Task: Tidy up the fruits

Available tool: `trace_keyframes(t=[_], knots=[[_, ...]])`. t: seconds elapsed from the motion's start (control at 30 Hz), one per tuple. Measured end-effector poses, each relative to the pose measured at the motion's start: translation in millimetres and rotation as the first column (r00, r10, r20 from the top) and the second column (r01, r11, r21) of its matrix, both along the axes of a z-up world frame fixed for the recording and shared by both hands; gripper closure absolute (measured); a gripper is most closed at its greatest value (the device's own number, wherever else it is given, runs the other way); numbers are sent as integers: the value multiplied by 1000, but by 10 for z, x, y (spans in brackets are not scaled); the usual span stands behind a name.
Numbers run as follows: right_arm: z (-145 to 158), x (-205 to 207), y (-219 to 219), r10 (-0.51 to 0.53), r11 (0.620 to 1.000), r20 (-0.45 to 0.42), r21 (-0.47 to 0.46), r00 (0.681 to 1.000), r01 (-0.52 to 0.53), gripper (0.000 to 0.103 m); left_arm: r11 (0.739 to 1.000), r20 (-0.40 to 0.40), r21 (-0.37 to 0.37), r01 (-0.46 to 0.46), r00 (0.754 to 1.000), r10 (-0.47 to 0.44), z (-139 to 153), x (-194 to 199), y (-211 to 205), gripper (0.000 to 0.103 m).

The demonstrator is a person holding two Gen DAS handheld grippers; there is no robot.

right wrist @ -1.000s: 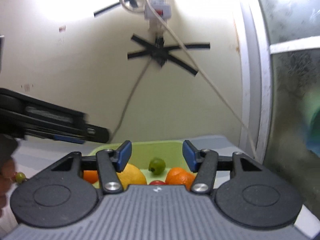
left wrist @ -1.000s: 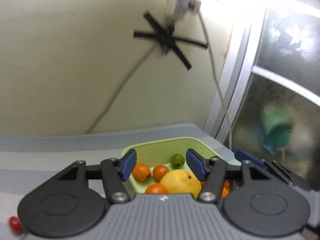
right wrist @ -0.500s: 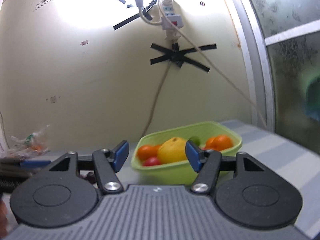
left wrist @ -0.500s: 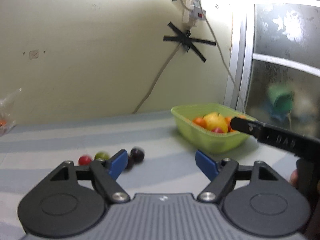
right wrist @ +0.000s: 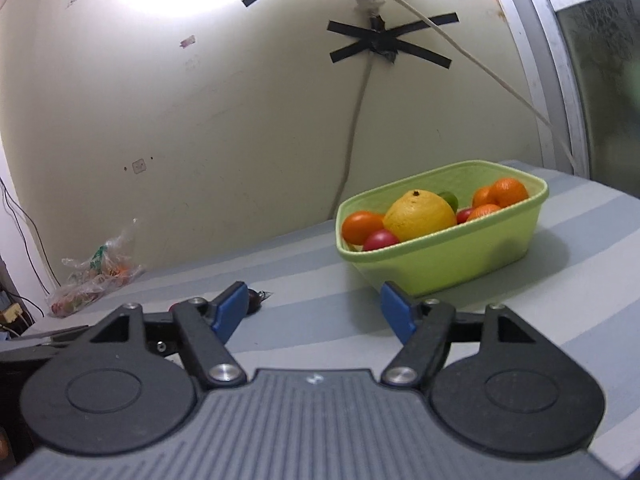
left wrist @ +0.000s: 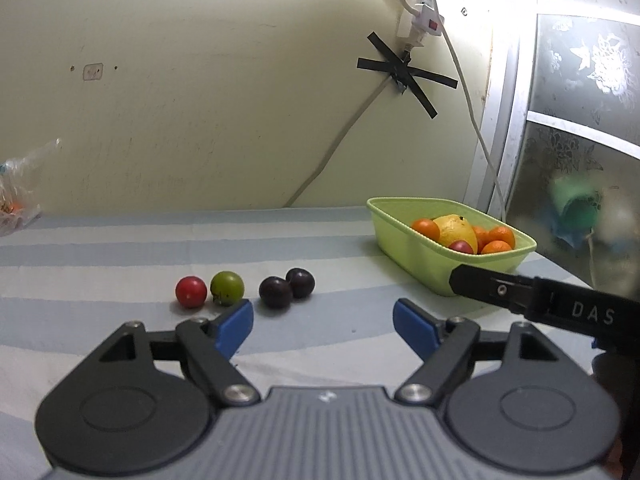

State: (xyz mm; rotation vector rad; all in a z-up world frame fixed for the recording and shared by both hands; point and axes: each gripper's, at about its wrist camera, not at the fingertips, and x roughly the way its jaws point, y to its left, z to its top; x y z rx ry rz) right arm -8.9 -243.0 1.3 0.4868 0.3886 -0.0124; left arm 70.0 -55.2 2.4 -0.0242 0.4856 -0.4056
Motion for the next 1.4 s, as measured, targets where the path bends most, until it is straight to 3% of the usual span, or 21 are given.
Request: trace_keyframes(t=[1.4], knots=[[-21, -39, 2, -2, 1000, -18, -21, 1000, 1, 28, 999, 24, 45, -18, 1000, 16, -5, -28, -66, 19]])
